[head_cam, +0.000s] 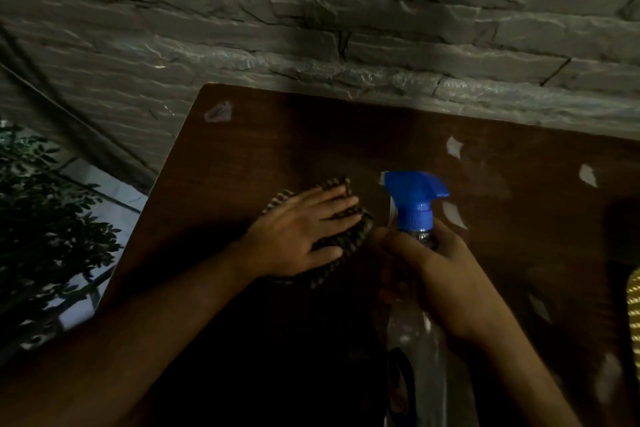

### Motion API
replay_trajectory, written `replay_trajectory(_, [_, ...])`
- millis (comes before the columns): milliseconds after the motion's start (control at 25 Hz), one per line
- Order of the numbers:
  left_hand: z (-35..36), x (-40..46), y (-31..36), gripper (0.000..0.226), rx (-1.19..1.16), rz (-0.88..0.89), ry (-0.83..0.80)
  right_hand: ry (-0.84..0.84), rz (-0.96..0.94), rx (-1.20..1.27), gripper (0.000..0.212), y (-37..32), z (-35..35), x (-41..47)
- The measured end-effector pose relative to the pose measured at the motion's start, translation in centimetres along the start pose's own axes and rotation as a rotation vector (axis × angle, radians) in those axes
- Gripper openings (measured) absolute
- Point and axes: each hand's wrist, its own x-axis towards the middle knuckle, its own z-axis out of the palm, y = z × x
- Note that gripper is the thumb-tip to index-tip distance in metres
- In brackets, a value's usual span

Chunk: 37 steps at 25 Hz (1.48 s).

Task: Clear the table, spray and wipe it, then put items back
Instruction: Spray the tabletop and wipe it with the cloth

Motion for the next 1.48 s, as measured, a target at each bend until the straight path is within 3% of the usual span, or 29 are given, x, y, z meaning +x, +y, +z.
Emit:
replay_trajectory(40, [0.0,-1.0,-1.2,0.060,-0.004,-0.060,0.006,0.003,0.015,-0.002,0.022,0.3,-0.4,-0.3])
replay_trajectory(80, [-0.1,-1.3,-2.5,0.060,0.001,-0.231,0.041,0.005,0.026,-0.007,0.022,0.6,-0.8,-0.5])
replay_trajectory(160, [-0.6,0.3,-4.3,0.061,0.008,-0.737,0.151,-0.007,0.041,-0.026,0.022,1.1,-1.3,-1.1])
replay_trajectory(240, [-1.0,3.6,-2.9,0.060,-0.010,-1.063,0.202,-0.030,0.033,-0.045,0.022,1.5,-1.5,-1.6])
replay_trajectory(280, [-1.0,4.5,-1.2,0.061,-0.022,-1.078,0.193,-0.036,0.028,-0.051,0.022,1.8,-1.7,-2.0])
replay_trajectory(320, [-0.6,4.4,0.5,0.062,-0.014,-0.963,0.170,-0.043,0.025,-0.056,0.022,2.2,-1.9,-2.5])
replay_trajectory(440, [0.9,-2.2,5.1,0.066,0.018,-0.317,0.021,-0.087,0.021,-0.065,0.024,3.1,-2.8,-4.1])
replay_trajectory(480, [0.8,-4.7,4.9,0.065,0.009,-0.223,-0.004,-0.101,0.032,-0.065,0.024,3.3,-3.2,-4.6])
replay_trajectory(520, [0.9,-6.4,3.6,0.065,0.014,-0.266,0.006,-0.114,0.053,-0.065,0.025,3.7,-3.5,-5.0])
replay_trajectory(680, [0.9,-3.9,-0.4,0.066,0.034,-1.052,0.231,-0.133,0.081,-0.080,0.030,5.5,-4.3,-6.0])
replay_trajectory(760, [0.7,0.2,1.7,0.063,-0.011,-1.245,0.237,-0.126,0.064,-0.105,0.028,6.3,-4.2,-6.4])
replay_trajectory(800, [0.9,1.0,3.5,0.063,-0.018,-1.191,0.222,-0.125,0.058,-0.110,0.027,6.6,-4.1,-6.8])
replay_trajectory(920, [2.5,-3.6,8.9,0.067,0.022,-0.617,0.136,-0.138,0.056,-0.112,0.023,7.2,-4.2,-8.0])
replay_trajectory(1000, [2.6,-8.9,10.1,0.066,-0.008,-0.370,0.070,-0.139,0.084,-0.116,0.023,7.6,-4.6,-8.8])
replay_trajectory(1080, [2.5,-11.7,7.4,0.068,-0.009,-0.508,0.119,-0.144,0.095,-0.125,0.026,8.1,-4.7,-9.2])
replay_trajectory(1200, [1.5,-8.1,1.9,0.069,0.035,-1.035,0.244,-0.142,0.096,-0.149,0.028,8.8,-4.0,-9.4])
replay_trajectory(1280, [0.9,-3.6,1.6,0.063,0.022,-1.153,0.220,-0.137,0.066,-0.155,0.024,9.4,-3.2,-9.6])
replay_trajectory(1320, [1.0,-2.2,2.5,0.062,0.009,-1.070,0.204,-0.134,0.054,-0.152,0.022,9.8,-2.8,-9.8])
replay_trajectory(1440, [2.4,-4.9,7.6,0.066,0.014,-0.482,0.094,-0.100,0.063,-0.144,0.020,10.3,-1.8,-11.0])
replay_trajectory(1480, [2.7,-7.2,8.3,0.067,0.012,-0.363,0.070,-0.084,0.067,-0.159,0.021,10.5,-1.6,-11.5])
